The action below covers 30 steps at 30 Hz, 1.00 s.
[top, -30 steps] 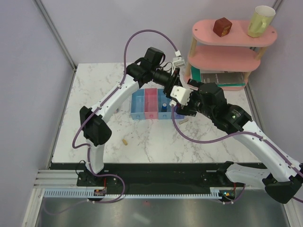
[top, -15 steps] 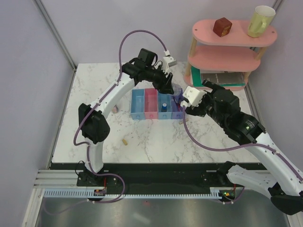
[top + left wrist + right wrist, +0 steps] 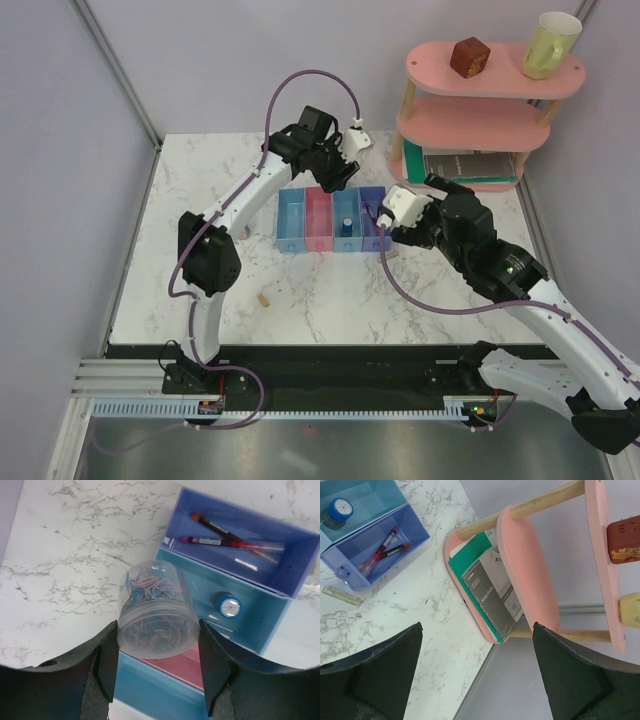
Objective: Sort the stationery into containers
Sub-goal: Place the stationery in the storage box.
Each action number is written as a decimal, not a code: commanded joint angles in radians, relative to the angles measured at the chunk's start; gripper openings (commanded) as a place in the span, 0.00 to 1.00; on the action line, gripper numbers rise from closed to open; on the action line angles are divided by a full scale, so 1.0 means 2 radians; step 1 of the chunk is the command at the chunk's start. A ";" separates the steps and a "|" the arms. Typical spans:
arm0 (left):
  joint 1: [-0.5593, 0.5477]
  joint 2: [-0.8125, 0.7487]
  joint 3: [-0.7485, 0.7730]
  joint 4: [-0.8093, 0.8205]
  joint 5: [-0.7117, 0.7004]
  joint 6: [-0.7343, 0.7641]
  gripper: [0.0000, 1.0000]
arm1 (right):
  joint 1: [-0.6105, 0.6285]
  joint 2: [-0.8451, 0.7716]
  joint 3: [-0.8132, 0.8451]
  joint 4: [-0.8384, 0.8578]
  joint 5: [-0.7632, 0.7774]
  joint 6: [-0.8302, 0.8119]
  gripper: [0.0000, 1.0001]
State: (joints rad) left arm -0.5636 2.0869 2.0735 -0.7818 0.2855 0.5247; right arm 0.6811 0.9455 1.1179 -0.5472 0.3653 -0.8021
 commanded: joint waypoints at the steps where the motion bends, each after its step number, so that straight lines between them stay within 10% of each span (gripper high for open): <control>1: -0.011 0.020 0.034 -0.019 -0.053 0.118 0.02 | -0.001 -0.012 -0.010 0.022 0.017 0.001 0.98; 30: -0.051 0.091 0.042 -0.059 -0.107 0.216 0.03 | -0.011 -0.036 -0.031 0.030 0.008 0.014 0.98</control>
State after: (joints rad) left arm -0.6590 2.2589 2.1159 -0.8890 0.1040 0.9073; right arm 0.6636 0.8890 1.0618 -0.5220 0.3740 -0.7895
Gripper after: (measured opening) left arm 0.632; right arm 0.982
